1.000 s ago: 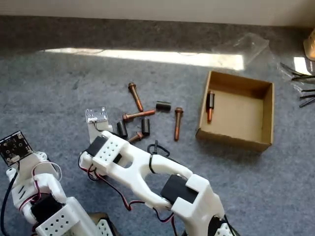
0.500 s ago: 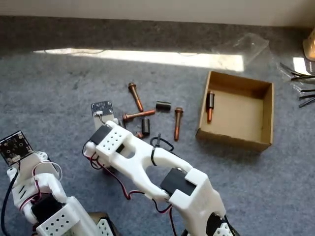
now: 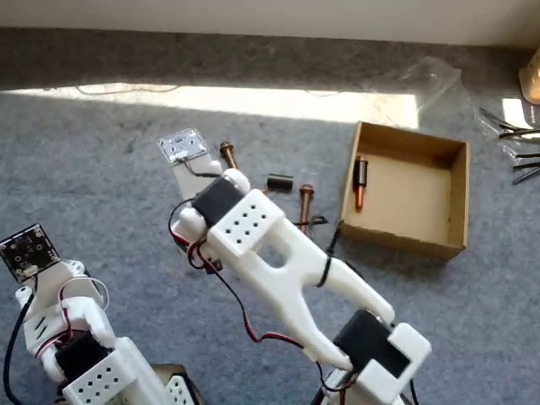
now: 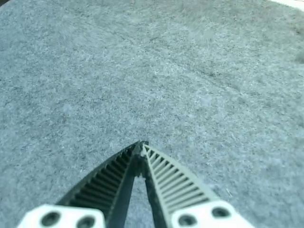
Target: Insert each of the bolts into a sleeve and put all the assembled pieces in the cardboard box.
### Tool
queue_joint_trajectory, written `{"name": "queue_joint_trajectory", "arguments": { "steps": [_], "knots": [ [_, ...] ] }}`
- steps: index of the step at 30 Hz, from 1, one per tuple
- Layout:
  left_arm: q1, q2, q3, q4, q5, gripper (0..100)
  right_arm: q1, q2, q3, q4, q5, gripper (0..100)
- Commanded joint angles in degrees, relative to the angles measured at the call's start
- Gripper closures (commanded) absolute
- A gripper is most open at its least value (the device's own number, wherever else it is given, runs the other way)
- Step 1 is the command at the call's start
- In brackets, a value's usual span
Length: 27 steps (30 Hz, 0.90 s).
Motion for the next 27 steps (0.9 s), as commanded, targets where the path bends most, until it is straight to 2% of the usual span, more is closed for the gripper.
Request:
{"name": "queue_joint_trajectory", "arguments": {
  "steps": [1,6,13,17,21,27],
  "knots": [
    [1.54,-0.92,-0.48,-1.14,-0.35,98,3.56,-10.42,-3.03,2.59,6.59,99.4],
    [1.54,-0.92,-0.40,-0.97,-0.35,98,11.74,-19.56,-0.13,3.56,12.92,99.4],
    [1.54,-0.92,-0.40,-0.79,-0.35,98,20.70,-25.19,10.42,1.19,27.25,99.4],
    [1.54,-0.92,-0.40,-0.79,-0.35,98,23.78,-25.19,22.37,-9.01,32.00,99.4],
    [1.63,-0.92,-0.40,-0.79,-0.35,98,26.33,-25.63,34.95,-22.29,32.62,99.4],
    [1.63,-0.92,-0.40,-0.79,-0.35,98,25.27,-25.63,45.85,-30.11,32.62,99.2]
  ]
}}
